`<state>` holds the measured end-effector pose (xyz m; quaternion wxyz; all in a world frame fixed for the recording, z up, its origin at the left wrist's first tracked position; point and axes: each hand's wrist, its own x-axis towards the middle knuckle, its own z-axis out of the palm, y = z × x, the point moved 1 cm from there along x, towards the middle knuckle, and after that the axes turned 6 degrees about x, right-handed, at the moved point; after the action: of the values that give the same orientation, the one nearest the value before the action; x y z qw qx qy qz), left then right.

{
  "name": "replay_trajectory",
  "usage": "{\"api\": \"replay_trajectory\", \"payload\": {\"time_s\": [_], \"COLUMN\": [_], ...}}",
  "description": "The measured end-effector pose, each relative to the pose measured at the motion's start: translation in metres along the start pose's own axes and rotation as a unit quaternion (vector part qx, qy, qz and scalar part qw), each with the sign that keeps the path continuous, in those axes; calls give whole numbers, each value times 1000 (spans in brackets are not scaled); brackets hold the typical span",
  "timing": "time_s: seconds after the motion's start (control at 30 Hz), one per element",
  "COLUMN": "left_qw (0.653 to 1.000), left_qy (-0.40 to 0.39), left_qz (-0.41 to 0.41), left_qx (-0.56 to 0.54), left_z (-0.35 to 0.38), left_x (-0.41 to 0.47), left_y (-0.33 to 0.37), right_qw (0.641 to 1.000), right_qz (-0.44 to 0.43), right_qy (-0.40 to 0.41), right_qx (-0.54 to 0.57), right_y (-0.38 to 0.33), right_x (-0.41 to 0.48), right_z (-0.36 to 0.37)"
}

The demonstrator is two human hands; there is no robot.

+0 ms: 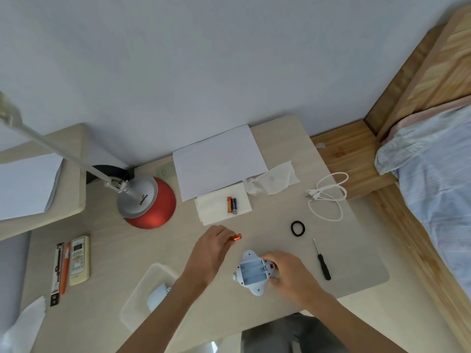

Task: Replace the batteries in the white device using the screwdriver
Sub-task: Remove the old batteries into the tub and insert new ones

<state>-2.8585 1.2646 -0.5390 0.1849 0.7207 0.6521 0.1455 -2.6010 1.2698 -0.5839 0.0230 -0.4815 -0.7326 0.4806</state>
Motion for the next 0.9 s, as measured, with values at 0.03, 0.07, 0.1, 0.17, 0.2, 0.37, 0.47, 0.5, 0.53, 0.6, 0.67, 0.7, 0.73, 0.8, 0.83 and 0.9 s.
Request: {"api": "replay_trajectory", "payload": {"time_s": [0.03, 0.07, 0.1, 0.17, 0.2, 0.37, 0.47, 0.5, 0.53, 0.6, 0.67, 0.7, 0.73, 0.8, 0.83, 0.9], "left_qw": [1000, 1000, 1000, 999, 998, 997, 997, 998, 998, 999, 999, 999, 999, 999, 1000, 1000], "left_qy": [5, 2, -7, -21, -30, -52, -37, -30, -24, -11, -3, -1, 4, 1, -5, -13], "left_qz": [9, 16, 21, 38, 47, 34, 15, 13, 14, 25, 31, 37, 46, 37, 23, 12], "left_qx": [-6, -8, -8, 0, 2, -45, -60, -57, -53, -37, -30, -26, -18, -17, -21, -15], "left_z": [-2, -2, 1, 7, 11, 21, 24, 25, 28, 33, 35, 34, 34, 35, 36, 40], "left_x": [-7, -15, -21, -33, -37, -40, -38, -38, -38, -39, -39, -38, -37, -35, -33, -30], "left_y": [8, 14, 20, 29, 32, 46, 55, 56, 56, 52, 50, 50, 49, 49, 49, 47], "right_qw": [1000, 1000, 1000, 1000, 1000, 999, 999, 999, 999, 999, 999, 999, 999, 999, 999, 999], "right_qz": [0, 0, 2, 1, -1, -11, -9, -8, -8, -7, -7, -8, -7, -5, -4, -4], "right_qy": [1, 3, 6, 13, 17, 33, 33, 34, 35, 37, 36, 36, 36, 35, 36, 37], "right_qx": [-3, -2, -4, -13, -16, -16, -14, -9, -6, -6, -5, -6, -7, -5, -4, -3], "right_y": [1, 2, 2, 3, 4, 8, 8, 8, 7, 7, 7, 7, 6, 4, 4, 2], "right_x": [1, 2, 3, 4, 5, 7, 6, 6, 5, 5, 5, 5, 5, 4, 4, 3], "right_z": [0, 0, 0, 0, 1, 5, 5, 5, 5, 6, 6, 5, 5, 4, 3, 2]}}
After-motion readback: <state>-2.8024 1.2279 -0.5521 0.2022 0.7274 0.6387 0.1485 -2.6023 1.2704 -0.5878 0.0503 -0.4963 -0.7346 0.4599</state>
